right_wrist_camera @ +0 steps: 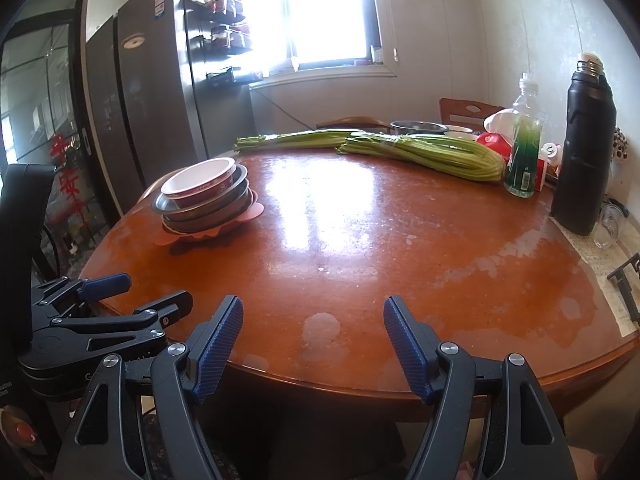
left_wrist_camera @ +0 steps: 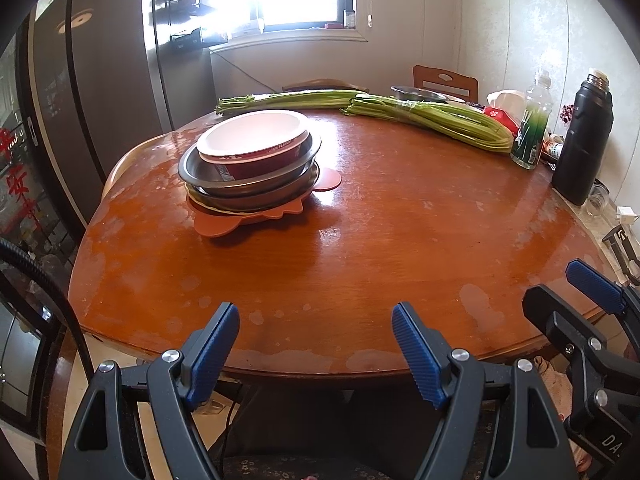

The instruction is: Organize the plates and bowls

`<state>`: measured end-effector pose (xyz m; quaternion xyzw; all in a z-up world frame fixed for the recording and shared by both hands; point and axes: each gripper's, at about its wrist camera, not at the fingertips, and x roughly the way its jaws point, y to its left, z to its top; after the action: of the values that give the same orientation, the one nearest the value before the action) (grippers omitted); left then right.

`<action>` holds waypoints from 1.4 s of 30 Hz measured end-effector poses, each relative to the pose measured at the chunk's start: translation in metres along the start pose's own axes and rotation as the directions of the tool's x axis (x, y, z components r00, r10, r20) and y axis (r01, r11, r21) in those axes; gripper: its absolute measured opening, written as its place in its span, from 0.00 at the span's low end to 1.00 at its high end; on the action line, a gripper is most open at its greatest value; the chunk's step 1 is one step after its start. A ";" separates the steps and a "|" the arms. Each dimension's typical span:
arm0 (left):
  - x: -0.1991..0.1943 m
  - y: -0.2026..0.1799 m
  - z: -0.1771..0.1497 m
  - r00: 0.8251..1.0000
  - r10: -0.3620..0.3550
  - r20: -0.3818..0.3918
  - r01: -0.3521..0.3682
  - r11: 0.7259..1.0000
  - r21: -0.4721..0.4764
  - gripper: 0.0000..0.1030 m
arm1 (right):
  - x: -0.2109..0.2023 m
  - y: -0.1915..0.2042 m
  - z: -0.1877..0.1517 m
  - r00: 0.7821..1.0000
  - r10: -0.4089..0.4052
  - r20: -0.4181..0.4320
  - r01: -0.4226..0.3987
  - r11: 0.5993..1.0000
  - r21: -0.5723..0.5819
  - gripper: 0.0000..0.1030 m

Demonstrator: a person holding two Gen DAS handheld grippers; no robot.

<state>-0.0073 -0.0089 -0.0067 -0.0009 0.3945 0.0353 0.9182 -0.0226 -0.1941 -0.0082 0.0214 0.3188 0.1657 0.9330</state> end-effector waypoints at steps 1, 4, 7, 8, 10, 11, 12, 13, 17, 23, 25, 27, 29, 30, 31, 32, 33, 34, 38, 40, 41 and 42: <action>0.000 0.000 0.000 1.000 0.003 0.001 -0.003 1.000 0.003 0.76 | 0.000 0.000 0.000 1.000 0.000 0.000 0.000 1.000 -0.001 0.72; 0.001 0.001 0.001 1.000 0.005 -0.001 -0.005 1.000 0.003 0.76 | 0.000 0.001 0.001 1.000 0.000 -0.002 0.000 1.000 -0.004 0.72; 0.001 0.001 0.001 1.000 0.007 -0.002 -0.007 1.000 0.004 0.76 | 0.000 0.002 0.001 1.000 0.002 -0.002 -0.002 1.000 -0.005 0.72; 0.002 0.000 0.001 1.000 0.008 -0.003 -0.008 1.000 0.003 0.76 | 0.000 0.002 0.001 1.000 0.002 -0.002 -0.002 1.000 -0.005 0.72; 0.002 0.000 0.000 1.000 0.008 -0.006 -0.008 1.000 0.008 0.76 | 0.001 0.002 0.001 1.000 0.002 -0.004 -0.002 1.000 -0.005 0.72; 0.003 -0.001 0.000 1.000 0.010 -0.008 -0.010 1.000 0.008 0.76 | 0.002 0.002 0.001 1.000 0.001 -0.005 -0.001 1.000 -0.003 0.72; 0.003 0.000 0.000 1.000 0.010 -0.009 -0.010 1.000 0.010 0.76 | 0.003 0.002 0.000 1.000 0.004 -0.007 -0.004 1.000 -0.001 0.72; 0.003 0.000 0.000 1.000 0.010 -0.008 -0.010 1.000 0.009 0.76 | 0.003 0.002 0.000 1.000 0.004 -0.008 -0.004 1.000 -0.001 0.72; 0.004 0.000 -0.001 1.000 0.012 -0.011 -0.012 1.000 0.008 0.76 | 0.004 0.004 0.001 1.000 0.004 -0.009 -0.004 1.000 -0.006 0.72; 0.003 -0.001 -0.002 1.000 0.016 -0.011 -0.016 1.000 0.012 0.76 | 0.002 0.002 0.000 1.000 0.001 -0.004 -0.001 1.000 -0.002 0.72; 0.003 -0.001 -0.001 1.000 0.017 -0.008 -0.017 1.000 0.012 0.76 | 0.002 0.002 0.000 1.000 0.000 -0.005 0.000 1.000 0.000 0.72; 0.003 0.000 -0.001 1.000 0.018 -0.009 -0.018 1.000 0.010 0.76 | 0.002 0.002 0.000 1.000 0.000 -0.004 0.000 1.000 0.000 0.72; 0.003 0.000 -0.002 1.000 0.020 -0.009 -0.019 1.000 0.009 0.76 | 0.002 0.002 0.000 1.000 0.001 -0.004 -0.001 1.000 0.001 0.72; 0.003 0.000 -0.002 1.000 0.020 -0.009 -0.020 1.000 0.009 0.76 | 0.002 0.002 0.000 1.000 0.001 -0.004 -0.001 1.000 0.001 0.72; 0.004 0.000 -0.002 1.000 0.021 -0.009 -0.020 1.000 0.010 0.76 | 0.002 0.002 0.000 1.000 0.000 -0.004 0.000 1.000 0.001 0.72; 0.004 0.000 -0.002 1.000 0.021 -0.010 -0.021 1.000 0.010 0.76 | 0.003 0.002 0.000 1.000 0.001 -0.005 -0.001 1.000 0.001 0.72; 0.003 0.000 -0.002 1.000 0.020 -0.011 -0.020 1.000 0.009 0.76 | 0.003 0.002 0.000 1.000 0.001 -0.005 -0.001 1.000 0.001 0.72; 0.004 0.001 -0.002 1.000 0.021 -0.011 -0.021 1.000 0.009 0.76 | 0.003 0.002 0.000 1.000 0.001 -0.006 -0.001 1.000 0.000 0.72; 0.005 0.002 -0.001 1.000 0.027 -0.012 -0.027 1.000 0.007 0.76 | 0.005 0.002 0.002 1.000 0.002 -0.009 -0.002 1.000 -0.001 0.72; 0.007 0.003 0.000 0.999 0.031 -0.014 -0.031 0.999 0.008 0.76 | 0.006 0.000 0.003 1.000 0.006 -0.008 -0.006 1.000 0.010 0.72; 0.009 0.004 0.002 0.999 0.033 -0.014 -0.033 0.999 0.007 0.76 | 0.007 -0.002 0.003 1.000 0.007 -0.010 -0.007 1.000 0.015 0.72; 0.010 0.004 0.003 0.999 0.036 -0.013 -0.036 0.999 0.006 0.76 | 0.009 -0.004 0.004 1.000 0.005 -0.013 -0.005 1.000 0.018 0.72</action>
<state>0.0012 -0.0041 -0.0120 0.0084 0.4007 0.0508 0.9147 -0.0128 -0.1944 -0.0112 0.0295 0.3265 0.1653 0.9302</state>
